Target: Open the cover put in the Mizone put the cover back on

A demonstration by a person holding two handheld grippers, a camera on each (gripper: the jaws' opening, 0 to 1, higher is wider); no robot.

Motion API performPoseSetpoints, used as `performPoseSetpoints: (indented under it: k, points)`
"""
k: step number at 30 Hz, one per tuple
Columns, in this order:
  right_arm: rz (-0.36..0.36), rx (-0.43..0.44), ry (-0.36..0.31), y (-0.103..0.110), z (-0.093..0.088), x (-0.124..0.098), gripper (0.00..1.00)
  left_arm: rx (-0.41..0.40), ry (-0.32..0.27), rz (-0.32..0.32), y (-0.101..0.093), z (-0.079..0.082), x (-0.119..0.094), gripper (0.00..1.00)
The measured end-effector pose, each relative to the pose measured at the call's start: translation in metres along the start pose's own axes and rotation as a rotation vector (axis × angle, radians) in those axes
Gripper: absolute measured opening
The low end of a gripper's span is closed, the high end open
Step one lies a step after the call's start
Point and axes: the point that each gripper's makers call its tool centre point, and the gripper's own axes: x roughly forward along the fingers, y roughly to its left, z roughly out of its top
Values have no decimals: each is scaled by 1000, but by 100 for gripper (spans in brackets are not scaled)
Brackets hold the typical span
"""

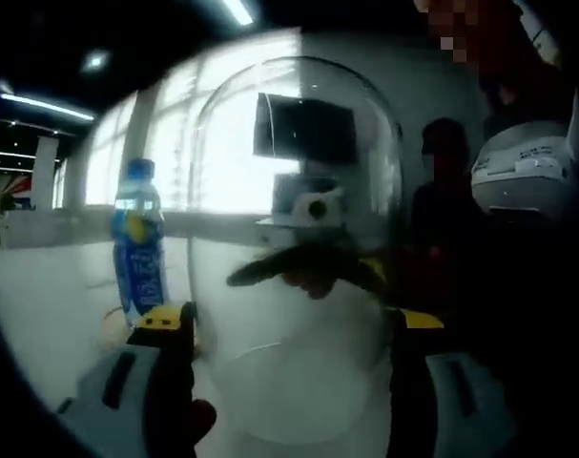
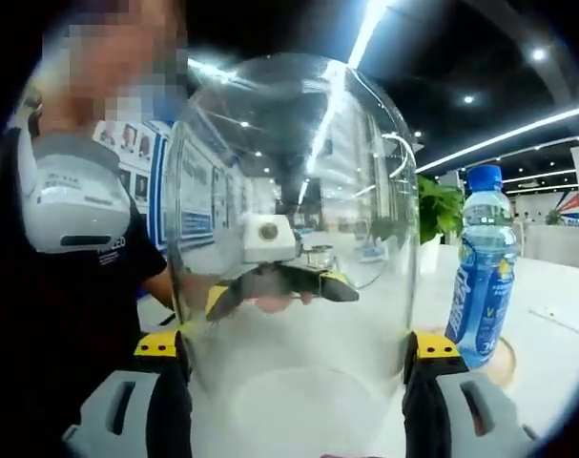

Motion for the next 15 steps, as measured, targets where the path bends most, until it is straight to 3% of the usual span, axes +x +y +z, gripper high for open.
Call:
performPoseSetpoints:
  k: [10, 15]
  points:
    - [44, -1, 34, 1, -1, 6, 90, -32, -30, -31, 0, 0, 4, 74]
    - [48, -2, 20, 2, -1, 5, 90, -48, -28, -43, -1, 2, 8, 76]
